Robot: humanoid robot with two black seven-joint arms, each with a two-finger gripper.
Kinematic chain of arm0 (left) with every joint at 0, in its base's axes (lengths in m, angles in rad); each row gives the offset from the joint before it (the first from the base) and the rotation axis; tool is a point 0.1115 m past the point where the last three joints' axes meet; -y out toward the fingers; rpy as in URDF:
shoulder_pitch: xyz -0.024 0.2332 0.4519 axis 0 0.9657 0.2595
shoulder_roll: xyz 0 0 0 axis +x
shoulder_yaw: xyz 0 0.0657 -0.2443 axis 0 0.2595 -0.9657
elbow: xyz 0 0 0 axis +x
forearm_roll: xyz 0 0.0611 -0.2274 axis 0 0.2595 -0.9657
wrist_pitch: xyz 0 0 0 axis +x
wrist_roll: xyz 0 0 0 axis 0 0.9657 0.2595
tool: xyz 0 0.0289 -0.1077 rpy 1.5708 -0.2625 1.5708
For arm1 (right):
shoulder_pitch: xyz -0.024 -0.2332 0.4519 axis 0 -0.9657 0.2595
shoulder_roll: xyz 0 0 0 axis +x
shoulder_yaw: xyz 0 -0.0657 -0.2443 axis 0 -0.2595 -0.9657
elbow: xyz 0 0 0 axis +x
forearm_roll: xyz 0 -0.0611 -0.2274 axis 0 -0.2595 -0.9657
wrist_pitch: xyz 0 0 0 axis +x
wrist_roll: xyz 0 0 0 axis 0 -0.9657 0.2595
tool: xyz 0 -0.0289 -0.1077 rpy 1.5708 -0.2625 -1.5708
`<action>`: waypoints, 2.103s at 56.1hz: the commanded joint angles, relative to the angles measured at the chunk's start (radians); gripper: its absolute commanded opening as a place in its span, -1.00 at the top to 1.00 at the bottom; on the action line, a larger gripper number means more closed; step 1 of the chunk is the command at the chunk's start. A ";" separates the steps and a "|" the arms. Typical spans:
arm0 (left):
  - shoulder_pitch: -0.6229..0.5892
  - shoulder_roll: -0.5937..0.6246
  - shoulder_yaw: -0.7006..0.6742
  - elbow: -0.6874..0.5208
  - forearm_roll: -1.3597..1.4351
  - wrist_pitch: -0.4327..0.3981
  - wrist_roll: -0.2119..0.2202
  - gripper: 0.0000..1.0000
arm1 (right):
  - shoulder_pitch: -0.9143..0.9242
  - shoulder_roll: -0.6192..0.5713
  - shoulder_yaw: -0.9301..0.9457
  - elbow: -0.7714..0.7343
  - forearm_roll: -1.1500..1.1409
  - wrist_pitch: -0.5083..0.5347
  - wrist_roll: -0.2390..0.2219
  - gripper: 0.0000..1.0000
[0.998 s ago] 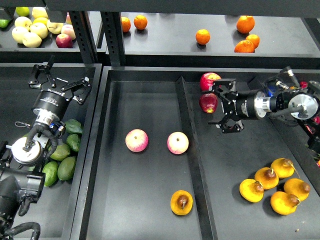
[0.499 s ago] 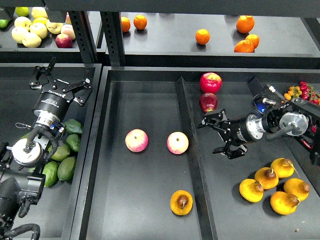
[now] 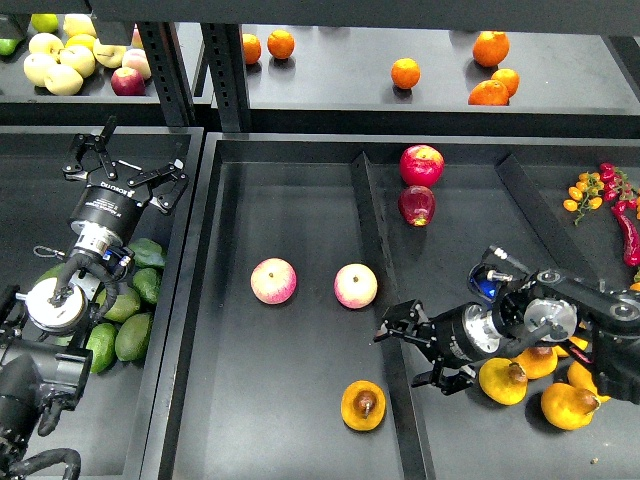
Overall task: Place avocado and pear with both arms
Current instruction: 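Swing the right gripper down toward the halved orange fruit, then close the right gripper on the halved orange fruit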
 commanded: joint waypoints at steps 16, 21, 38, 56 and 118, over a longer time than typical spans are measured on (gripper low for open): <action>0.000 0.000 0.007 -0.003 0.000 0.000 0.000 -0.99 | -0.035 0.026 0.002 -0.014 -0.004 0.000 0.000 -0.99; 0.000 0.000 0.007 -0.003 0.000 0.000 0.000 -0.98 | -0.044 0.039 0.002 -0.027 -0.004 0.000 0.000 -0.99; 0.000 0.000 0.016 -0.006 0.000 0.000 0.001 -0.99 | -0.051 0.067 0.002 -0.068 -0.006 0.000 0.000 -0.95; 0.000 0.000 0.021 -0.006 0.000 0.000 0.001 -0.99 | -0.064 0.093 0.010 -0.091 0.008 0.000 0.000 -0.69; 0.000 0.000 0.027 -0.008 0.002 0.000 0.000 -0.99 | -0.078 0.087 0.014 -0.122 0.106 0.000 0.000 0.29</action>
